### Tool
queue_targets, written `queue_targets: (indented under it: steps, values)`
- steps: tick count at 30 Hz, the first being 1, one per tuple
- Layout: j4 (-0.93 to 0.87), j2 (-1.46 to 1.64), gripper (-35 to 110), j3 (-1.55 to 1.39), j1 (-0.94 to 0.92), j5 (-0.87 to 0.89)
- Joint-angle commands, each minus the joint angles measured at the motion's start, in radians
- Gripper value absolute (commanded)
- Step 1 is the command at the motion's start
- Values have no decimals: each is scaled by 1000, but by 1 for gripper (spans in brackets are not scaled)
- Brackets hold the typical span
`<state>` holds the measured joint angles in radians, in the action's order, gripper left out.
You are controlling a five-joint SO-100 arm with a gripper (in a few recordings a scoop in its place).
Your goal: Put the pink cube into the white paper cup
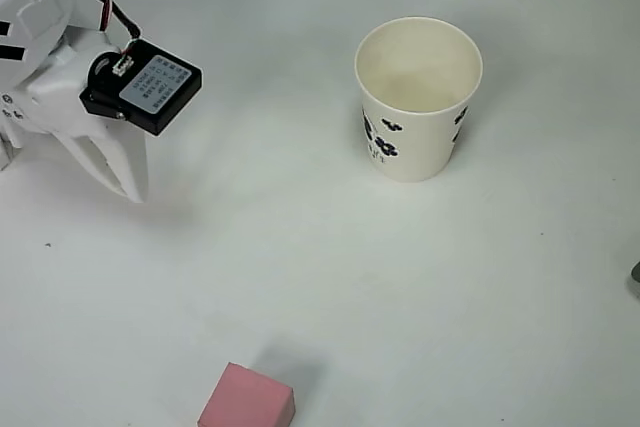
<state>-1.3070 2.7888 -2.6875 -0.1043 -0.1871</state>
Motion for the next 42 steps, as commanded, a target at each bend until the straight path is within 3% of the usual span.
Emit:
queue_targets:
  steps: [1, 15, 27, 42]
  values:
    - [-5, -138, 0, 213, -31, -48]
    - [38, -531, 6, 488, -72, -135]
    - [87, -739, 24, 644, -104, -123]
    - [74, -1138, 24, 1112, -110, -155]
